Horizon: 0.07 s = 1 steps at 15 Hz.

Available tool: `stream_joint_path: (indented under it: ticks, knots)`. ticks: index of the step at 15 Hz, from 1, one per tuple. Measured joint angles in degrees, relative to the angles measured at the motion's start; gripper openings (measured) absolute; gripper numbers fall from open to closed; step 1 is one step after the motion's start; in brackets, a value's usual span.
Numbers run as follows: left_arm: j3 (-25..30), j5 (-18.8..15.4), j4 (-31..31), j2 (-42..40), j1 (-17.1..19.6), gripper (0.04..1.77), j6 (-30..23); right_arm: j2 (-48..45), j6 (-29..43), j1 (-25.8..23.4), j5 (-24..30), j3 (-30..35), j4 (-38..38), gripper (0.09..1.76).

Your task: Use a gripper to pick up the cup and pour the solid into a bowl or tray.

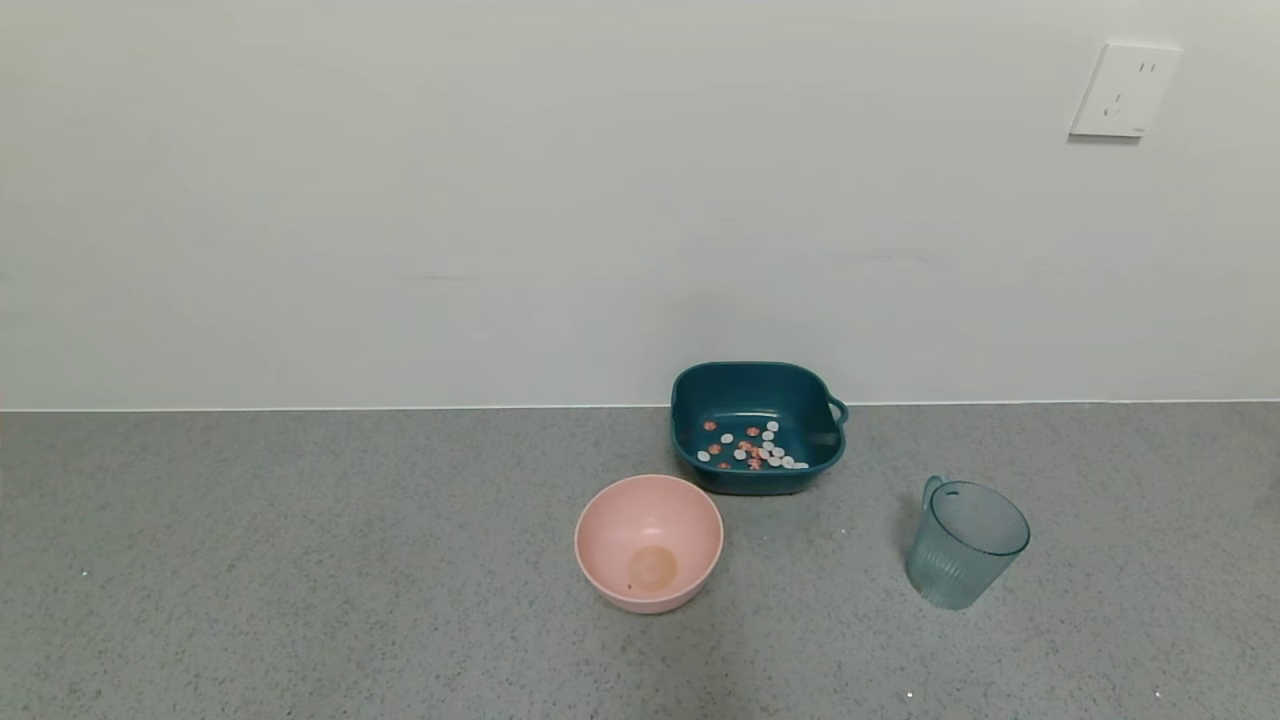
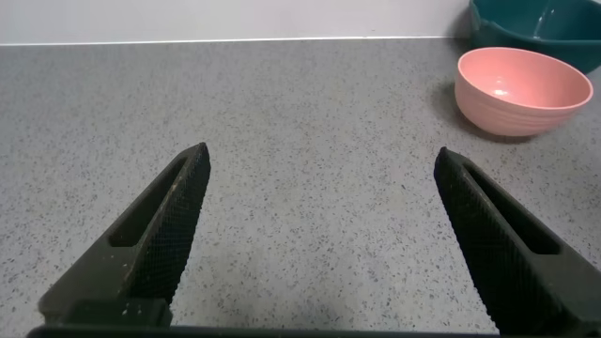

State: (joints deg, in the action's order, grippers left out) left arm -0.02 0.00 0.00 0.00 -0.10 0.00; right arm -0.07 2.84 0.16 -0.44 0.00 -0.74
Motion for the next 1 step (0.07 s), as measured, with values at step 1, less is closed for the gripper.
stream_joint_path:
  ticks: [1]
  knots:
    - [0.0, 0.0, 0.0, 0.0, 0.0, 1.72, 0.0, 0.0, 0.0, 0.0, 0.0, 0.0, 0.0, 1.7]
